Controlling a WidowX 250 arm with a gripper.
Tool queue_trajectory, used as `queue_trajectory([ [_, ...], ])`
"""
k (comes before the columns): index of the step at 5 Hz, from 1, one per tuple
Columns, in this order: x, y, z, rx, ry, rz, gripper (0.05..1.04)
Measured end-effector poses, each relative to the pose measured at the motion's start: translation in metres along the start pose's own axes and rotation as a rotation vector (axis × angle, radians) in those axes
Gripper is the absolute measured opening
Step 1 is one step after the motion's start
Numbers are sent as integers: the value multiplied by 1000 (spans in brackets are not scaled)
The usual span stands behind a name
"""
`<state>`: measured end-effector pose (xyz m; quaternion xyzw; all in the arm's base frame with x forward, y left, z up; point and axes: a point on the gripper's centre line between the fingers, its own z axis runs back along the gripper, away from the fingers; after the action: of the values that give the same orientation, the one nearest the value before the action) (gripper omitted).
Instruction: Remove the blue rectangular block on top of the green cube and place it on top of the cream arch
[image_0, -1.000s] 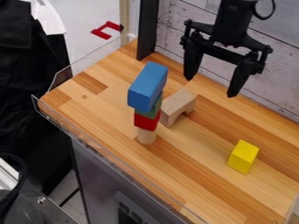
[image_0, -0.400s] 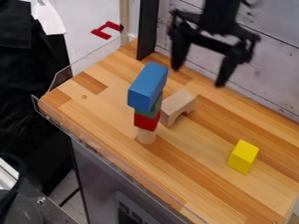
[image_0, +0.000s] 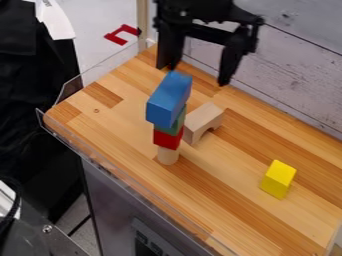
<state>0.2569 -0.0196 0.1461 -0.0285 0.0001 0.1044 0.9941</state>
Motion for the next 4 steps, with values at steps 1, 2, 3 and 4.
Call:
queue_trajectory([
  [1,-7,13,-8,-3,37,20,999],
  [2,-4,23,-14,-7,61,27,999],
  [3,1,33,-26,-28,83,22,999],
  [4,3,35,-38,-43,122,26,999],
])
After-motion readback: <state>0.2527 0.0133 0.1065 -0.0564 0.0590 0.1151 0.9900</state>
